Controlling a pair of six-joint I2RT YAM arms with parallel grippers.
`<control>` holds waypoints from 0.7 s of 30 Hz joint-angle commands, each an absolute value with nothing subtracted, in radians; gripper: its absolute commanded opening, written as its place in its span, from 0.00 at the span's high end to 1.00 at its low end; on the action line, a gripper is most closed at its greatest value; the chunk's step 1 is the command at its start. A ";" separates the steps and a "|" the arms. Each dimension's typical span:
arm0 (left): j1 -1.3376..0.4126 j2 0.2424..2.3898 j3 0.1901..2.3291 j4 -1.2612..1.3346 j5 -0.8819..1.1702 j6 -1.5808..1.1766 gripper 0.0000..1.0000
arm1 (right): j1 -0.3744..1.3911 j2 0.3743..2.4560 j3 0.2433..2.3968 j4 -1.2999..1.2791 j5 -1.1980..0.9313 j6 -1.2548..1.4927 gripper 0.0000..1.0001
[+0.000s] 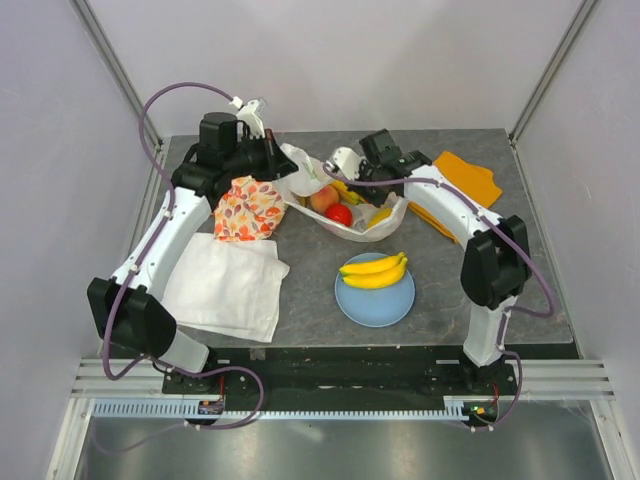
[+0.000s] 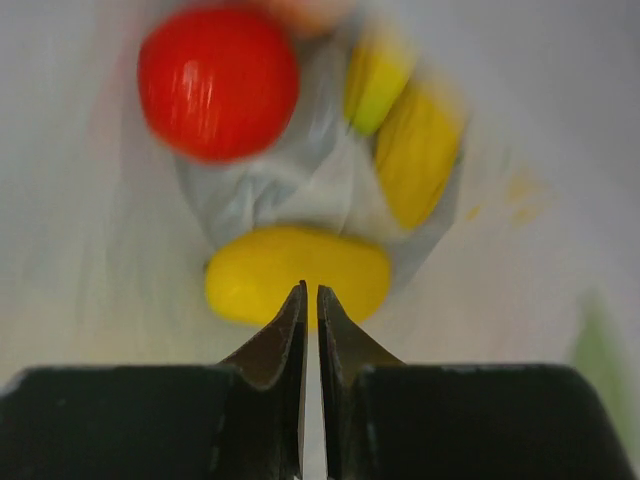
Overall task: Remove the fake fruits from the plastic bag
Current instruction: Take out the fake fruit from the plastic bag.
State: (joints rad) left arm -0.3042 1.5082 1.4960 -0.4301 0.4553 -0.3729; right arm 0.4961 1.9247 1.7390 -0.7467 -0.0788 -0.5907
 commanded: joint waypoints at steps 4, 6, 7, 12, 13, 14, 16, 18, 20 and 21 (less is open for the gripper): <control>-0.308 1.293 1.281 -0.466 0.538 -0.298 0.98 | 0.431 1.574 1.338 -0.799 -0.008 -0.598 0.86; -0.310 1.276 1.232 -0.462 0.531 -0.285 0.99 | 0.433 1.540 1.280 -0.753 0.015 -0.603 0.85; -0.311 1.275 1.223 -0.462 0.528 -0.287 0.98 | 0.431 1.537 1.281 -0.741 0.005 -0.604 0.84; -0.318 1.299 1.213 -0.413 0.515 -0.339 0.98 | 0.437 1.627 1.428 -0.703 -0.156 -0.589 0.71; -0.321 1.305 1.216 -0.397 0.515 -0.344 0.98 | 0.449 1.682 1.455 -0.706 -0.176 -0.589 0.68; -0.331 1.311 1.235 -0.391 0.517 -0.347 0.98 | 0.460 1.715 1.486 -0.722 -0.172 -0.581 0.65; -0.348 1.335 1.256 -0.387 0.514 -0.342 0.98 | 0.479 1.822 1.601 -0.756 -0.149 -0.552 0.61; -0.356 1.350 1.288 -0.379 0.505 -0.339 0.98 | 0.479 1.911 1.698 -0.811 -0.129 -0.509 0.55; -0.359 1.361 1.308 -0.370 0.500 -0.337 0.98 | 0.479 1.950 1.732 -0.841 -0.114 -0.502 0.47; -0.359 1.368 1.313 -0.367 0.499 -0.336 0.98 | 0.480 1.974 1.746 -0.839 -0.110 -0.494 0.46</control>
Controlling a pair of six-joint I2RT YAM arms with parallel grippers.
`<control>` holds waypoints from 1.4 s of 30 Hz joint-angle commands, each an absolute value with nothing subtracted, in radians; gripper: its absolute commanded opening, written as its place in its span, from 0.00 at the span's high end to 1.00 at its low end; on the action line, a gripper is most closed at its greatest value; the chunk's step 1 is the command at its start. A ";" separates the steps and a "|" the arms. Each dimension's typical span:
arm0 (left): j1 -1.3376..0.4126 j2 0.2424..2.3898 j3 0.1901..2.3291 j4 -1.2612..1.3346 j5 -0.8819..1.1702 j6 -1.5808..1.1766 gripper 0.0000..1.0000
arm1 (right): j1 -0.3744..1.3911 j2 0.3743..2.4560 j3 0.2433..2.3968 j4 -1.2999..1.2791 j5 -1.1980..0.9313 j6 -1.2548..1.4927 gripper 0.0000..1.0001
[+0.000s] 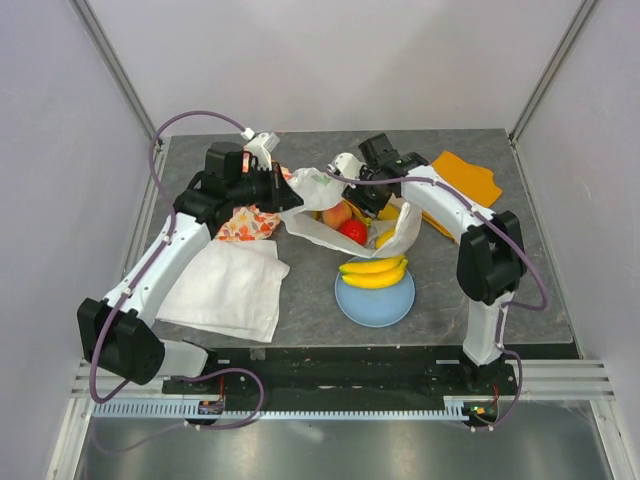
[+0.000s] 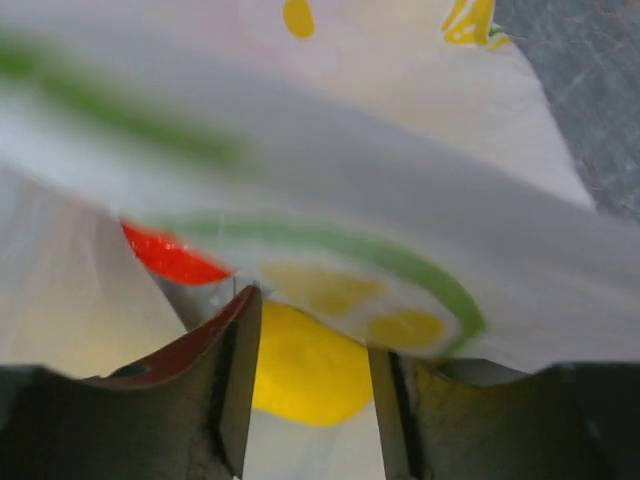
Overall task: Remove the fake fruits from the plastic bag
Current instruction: Take out the fake fruit from the plastic bag.
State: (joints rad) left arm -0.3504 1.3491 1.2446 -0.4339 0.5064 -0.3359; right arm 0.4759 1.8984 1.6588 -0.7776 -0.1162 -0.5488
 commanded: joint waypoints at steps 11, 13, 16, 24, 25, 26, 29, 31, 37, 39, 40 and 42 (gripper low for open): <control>-0.362 1.410 1.351 -0.354 0.515 -0.334 0.99 | 0.479 2.105 1.861 -0.845 -0.098 -0.428 0.34; -0.361 1.414 1.362 -0.353 0.512 -0.331 0.98 | 0.479 2.129 1.873 -0.853 -0.077 -0.423 0.35; -0.361 1.420 1.374 -0.353 0.509 -0.325 0.98 | 0.479 2.158 1.908 -0.880 -0.068 -0.423 0.41; -0.362 1.410 1.370 -0.353 0.505 -0.322 0.98 | 0.479 2.184 1.936 -0.925 -0.044 -0.400 0.59; -0.362 1.410 1.368 -0.354 0.503 -0.322 0.99 | 0.479 2.187 1.940 -0.937 -0.046 -0.400 0.62; -0.362 1.407 1.367 -0.354 0.503 -0.321 0.98 | 0.479 2.192 1.951 -0.943 -0.046 -0.397 0.71; -0.361 1.401 1.365 -0.354 0.497 -0.321 0.98 | 0.479 2.177 1.957 -0.948 -0.055 -0.393 0.85; -0.362 1.397 1.367 -0.354 0.495 -0.321 0.98 | 0.479 2.163 1.959 -0.945 -0.063 -0.387 0.89; -0.360 1.401 1.384 -0.351 0.492 -0.319 0.98 | 0.479 2.062 1.957 -0.899 -0.061 -0.379 1.00; -0.360 1.404 1.388 -0.348 0.492 -0.319 0.98 | 0.479 2.014 1.947 -0.884 -0.061 -0.377 1.00; -0.360 1.405 1.390 -0.347 0.492 -0.319 0.99 | 0.479 2.000 1.947 -0.874 -0.064 -0.374 1.00; -0.360 1.407 1.391 -0.345 0.491 -0.321 0.98 | 0.479 1.959 1.947 -0.865 -0.064 -0.359 1.00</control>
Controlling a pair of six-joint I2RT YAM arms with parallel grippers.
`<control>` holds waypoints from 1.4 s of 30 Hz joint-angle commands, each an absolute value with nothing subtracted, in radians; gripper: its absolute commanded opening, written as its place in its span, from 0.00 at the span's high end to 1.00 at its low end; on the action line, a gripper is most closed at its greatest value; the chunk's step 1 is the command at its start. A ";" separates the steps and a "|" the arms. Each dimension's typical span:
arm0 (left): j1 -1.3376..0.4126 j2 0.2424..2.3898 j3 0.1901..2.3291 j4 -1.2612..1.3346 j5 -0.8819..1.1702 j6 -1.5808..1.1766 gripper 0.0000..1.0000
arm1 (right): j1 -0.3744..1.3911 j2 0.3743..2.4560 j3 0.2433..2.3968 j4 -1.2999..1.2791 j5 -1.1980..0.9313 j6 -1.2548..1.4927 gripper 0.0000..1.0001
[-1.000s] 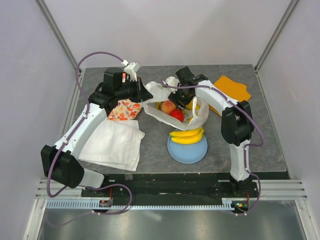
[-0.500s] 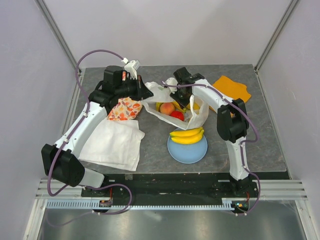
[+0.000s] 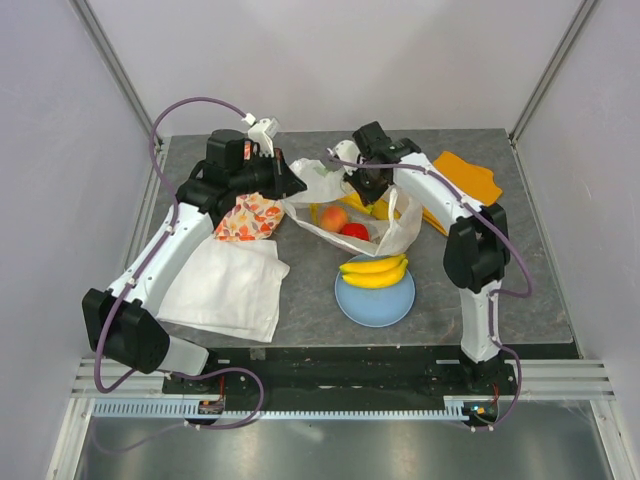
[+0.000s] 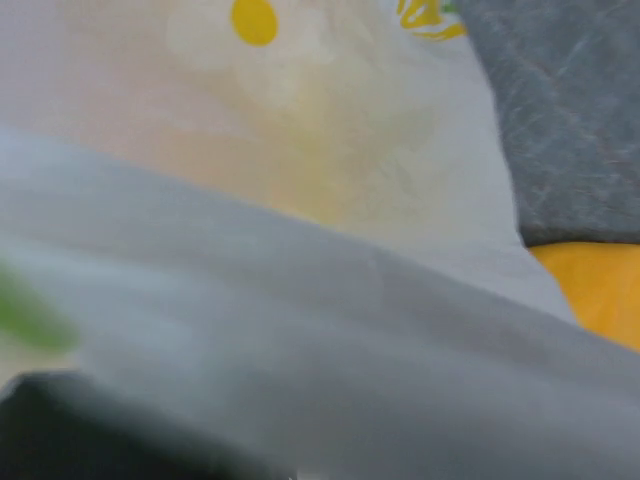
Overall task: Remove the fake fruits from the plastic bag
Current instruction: Take out the fake fruit from the plastic bag, then place the fake fruit on the plate.
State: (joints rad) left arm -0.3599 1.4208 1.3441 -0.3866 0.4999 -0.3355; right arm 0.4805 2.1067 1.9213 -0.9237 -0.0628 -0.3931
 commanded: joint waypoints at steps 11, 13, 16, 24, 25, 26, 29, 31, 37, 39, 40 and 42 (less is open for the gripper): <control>-0.359 1.443 1.495 -0.342 0.416 -0.307 0.98 | 0.479 1.766 1.902 -0.890 -0.130 -0.359 1.00; -0.359 1.468 1.549 -0.342 0.382 -0.287 0.98 | 0.479 1.705 1.858 -0.907 -0.147 -0.386 1.00; -0.357 1.503 1.609 -0.348 0.347 -0.270 0.99 | 0.477 1.616 1.804 -0.916 -0.143 -0.400 1.00; -0.357 1.542 1.611 -0.341 0.394 -0.301 0.98 | 0.489 1.329 1.646 -0.803 -0.173 -0.453 1.00; -0.357 1.540 1.605 -0.338 0.408 -0.304 0.98 | 0.489 1.287 1.643 -0.798 -0.185 -0.456 1.00; -0.357 1.543 1.597 -0.336 0.414 -0.307 0.98 | 0.489 1.270 1.644 -0.796 -0.208 -0.466 1.00; -0.359 1.548 1.597 -0.333 0.416 -0.310 0.98 | 0.514 1.213 1.660 -0.833 -0.331 -0.508 1.00; -0.359 1.552 1.603 -0.333 0.413 -0.302 0.98 | 0.575 1.213 1.687 -0.912 -0.357 -0.554 1.00; -0.359 1.537 1.609 -0.333 0.396 -0.281 0.98 | 0.603 1.213 1.622 -1.152 -0.448 -0.646 1.00; -0.359 1.522 1.602 -0.334 0.387 -0.270 0.98 | 0.604 1.180 1.529 -1.163 -0.456 -0.647 1.00; -0.357 1.516 1.595 -0.336 0.385 -0.267 0.98 | 0.604 1.169 1.497 -1.163 -0.454 -0.644 1.00; -0.357 1.502 1.588 -0.336 0.382 -0.258 0.98 | 0.606 1.154 1.415 -1.180 -0.445 -0.658 1.00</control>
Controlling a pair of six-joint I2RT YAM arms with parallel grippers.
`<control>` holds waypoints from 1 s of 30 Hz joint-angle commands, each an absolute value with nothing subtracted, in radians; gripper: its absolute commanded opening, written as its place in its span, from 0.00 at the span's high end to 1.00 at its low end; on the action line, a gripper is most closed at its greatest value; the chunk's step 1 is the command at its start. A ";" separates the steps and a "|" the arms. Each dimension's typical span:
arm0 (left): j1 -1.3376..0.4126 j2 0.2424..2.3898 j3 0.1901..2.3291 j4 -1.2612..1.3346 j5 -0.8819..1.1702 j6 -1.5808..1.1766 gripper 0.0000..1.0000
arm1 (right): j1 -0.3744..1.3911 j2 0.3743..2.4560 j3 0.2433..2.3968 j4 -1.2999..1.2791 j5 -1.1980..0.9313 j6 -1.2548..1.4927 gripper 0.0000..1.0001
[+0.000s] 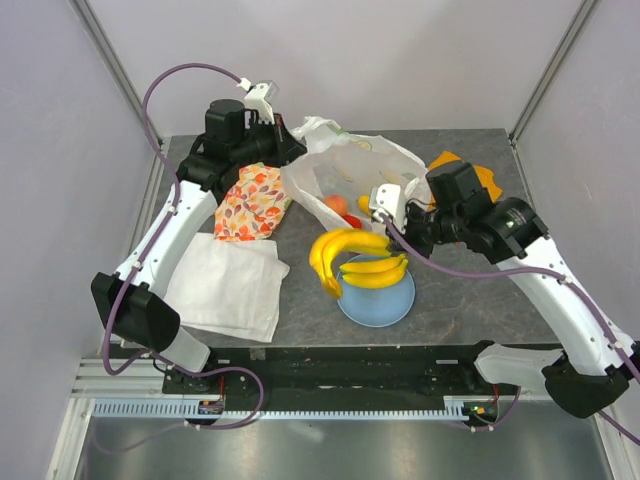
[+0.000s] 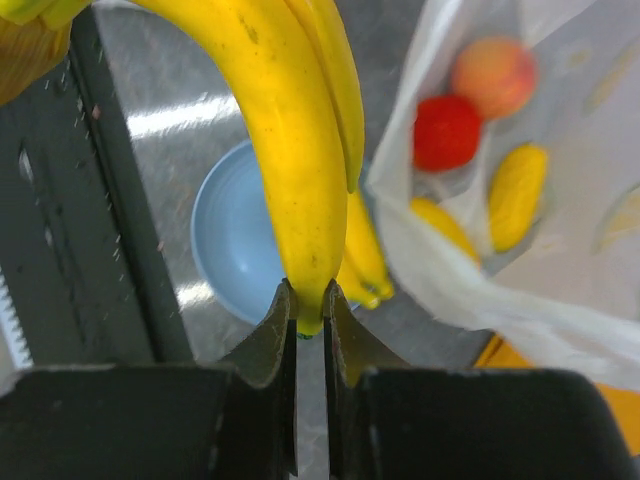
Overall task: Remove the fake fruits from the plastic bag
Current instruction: Place the fake fruit on the plate.
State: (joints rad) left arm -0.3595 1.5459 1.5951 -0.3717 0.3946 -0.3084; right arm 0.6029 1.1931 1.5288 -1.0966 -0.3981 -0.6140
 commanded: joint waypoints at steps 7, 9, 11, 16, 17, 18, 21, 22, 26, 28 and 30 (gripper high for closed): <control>-0.357 1.479 1.572 -0.339 0.380 -0.242 0.98 | 0.606 1.178 1.233 -1.201 -0.425 -0.678 1.00; -0.357 1.476 1.572 -0.339 0.382 -0.238 0.98 | 0.607 1.222 1.206 -1.212 -0.442 -0.669 1.00; -0.357 1.477 1.572 -0.341 0.382 -0.235 0.98 | 0.606 1.291 1.204 -1.218 -0.439 -0.625 1.00; -0.357 1.471 1.565 -0.339 0.383 -0.232 0.98 | 0.604 1.419 1.224 -1.258 -0.442 -0.598 1.00; -0.357 1.470 1.562 -0.341 0.385 -0.229 0.98 | 0.606 1.451 1.233 -1.270 -0.433 -0.601 1.00; -0.357 1.468 1.560 -0.339 0.385 -0.229 0.98 | 0.604 1.465 1.233 -1.272 -0.422 -0.601 1.00; -0.356 1.465 1.552 -0.341 0.383 -0.225 0.98 | 0.595 1.506 1.241 -1.269 -0.387 -0.591 1.00; -0.357 1.465 1.552 -0.339 0.383 -0.227 0.98 | 0.591 1.514 1.244 -1.258 -0.376 -0.583 1.00; -0.357 1.470 1.551 -0.339 0.383 -0.224 0.98 | 0.557 1.558 1.266 -1.220 -0.351 -0.549 1.00; -0.357 1.474 1.552 -0.339 0.383 -0.227 0.98 | 0.543 1.565 1.258 -1.186 -0.318 -0.529 1.00; -0.357 1.477 1.551 -0.339 0.385 -0.227 0.98 | 0.532 1.572 1.243 -1.164 -0.284 -0.523 1.00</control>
State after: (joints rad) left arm -0.3595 1.5108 1.5536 -0.3676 0.3939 -0.2665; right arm 0.5522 1.5623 1.2182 -1.2194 -0.3416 -0.5606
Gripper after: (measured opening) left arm 0.023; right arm 0.134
